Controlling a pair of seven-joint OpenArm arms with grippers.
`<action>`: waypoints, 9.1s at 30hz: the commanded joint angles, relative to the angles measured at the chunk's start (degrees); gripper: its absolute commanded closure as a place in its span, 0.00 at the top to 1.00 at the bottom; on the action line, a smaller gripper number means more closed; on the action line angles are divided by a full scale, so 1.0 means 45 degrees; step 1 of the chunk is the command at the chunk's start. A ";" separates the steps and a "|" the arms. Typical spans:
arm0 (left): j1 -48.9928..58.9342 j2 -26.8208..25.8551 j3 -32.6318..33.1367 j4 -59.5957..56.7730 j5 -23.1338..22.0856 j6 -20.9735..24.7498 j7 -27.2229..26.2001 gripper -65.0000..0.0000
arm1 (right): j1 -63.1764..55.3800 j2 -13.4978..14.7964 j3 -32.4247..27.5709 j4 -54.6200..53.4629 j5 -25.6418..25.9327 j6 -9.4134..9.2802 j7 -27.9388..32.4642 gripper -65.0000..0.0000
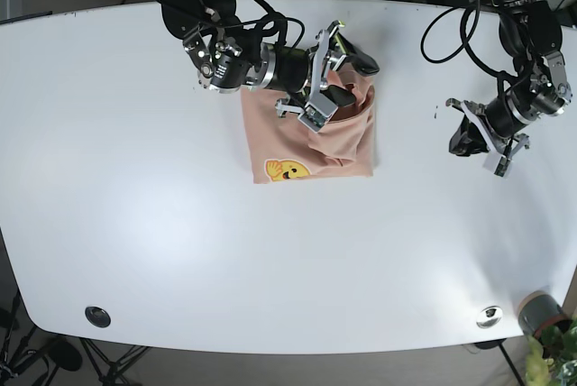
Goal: Fold the T-shirt properly
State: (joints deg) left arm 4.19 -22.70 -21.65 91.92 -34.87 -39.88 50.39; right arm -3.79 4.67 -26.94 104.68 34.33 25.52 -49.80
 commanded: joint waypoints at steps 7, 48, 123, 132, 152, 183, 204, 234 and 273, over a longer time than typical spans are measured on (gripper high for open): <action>0.0096 -0.0240 0.0015 0.0233 -0.0270 -0.0027 -0.0268 0.09 | 0.0032 0.0125 0.2226 -0.0885 0.0079 0.0024 0.0176 0.30; 0.0115 -0.0201 0.1812 0.0721 -0.0251 -0.0027 -0.0287 0.13 | 0.3470 -0.0969 0.1815 -0.3248 0.0079 0.0024 0.1367 0.29; 0.1209 0.1967 0.2066 0.2421 0.5356 -0.0027 -0.1440 0.28 | 0.6830 -0.1770 0.4297 -0.9598 -0.2168 0.0923 0.3712 0.15; 0.1092 0.2964 -0.0083 0.1503 0.5356 -0.0027 -0.1479 0.28 | 0.7846 -0.2317 0.3046 -1.2723 -0.3164 0.0903 0.6290 0.15; -0.1428 0.1791 0.1441 -0.3655 0.5356 -0.0027 -0.3882 0.28 | 0.6108 -0.1086 0.2616 -1.3739 -0.4473 0.0395 0.8576 0.15; -0.3909 0.0111 0.3727 -0.1721 0.5317 -0.0027 -0.3081 0.29 | 0.1829 -0.3037 -0.0978 -0.9285 -0.4473 0.0278 0.7404 0.15; 0.1365 0.2885 -0.0395 0.3984 0.5337 0.1174 -0.2631 0.57 | 0.2376 -0.1848 -0.0920 -0.5065 -0.4356 -0.0933 0.4493 0.15; 0.3885 0.4351 -0.5729 0.1815 0.5337 0.1174 -0.2631 0.10 | 0.1966 -0.1848 -0.0939 -0.4987 -0.4453 -0.0132 0.3516 0.15; -0.2034 0.1498 -0.0513 -0.0607 0.6294 0.1174 -0.2612 0.31 | 0.1419 -0.3037 -0.0978 -0.7351 -0.4375 -0.0230 0.5177 0.15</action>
State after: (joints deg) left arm -4.23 -14.81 -23.75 85.91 -5.63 -34.65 39.86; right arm 1.50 -8.45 -31.59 70.67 13.56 24.08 -27.68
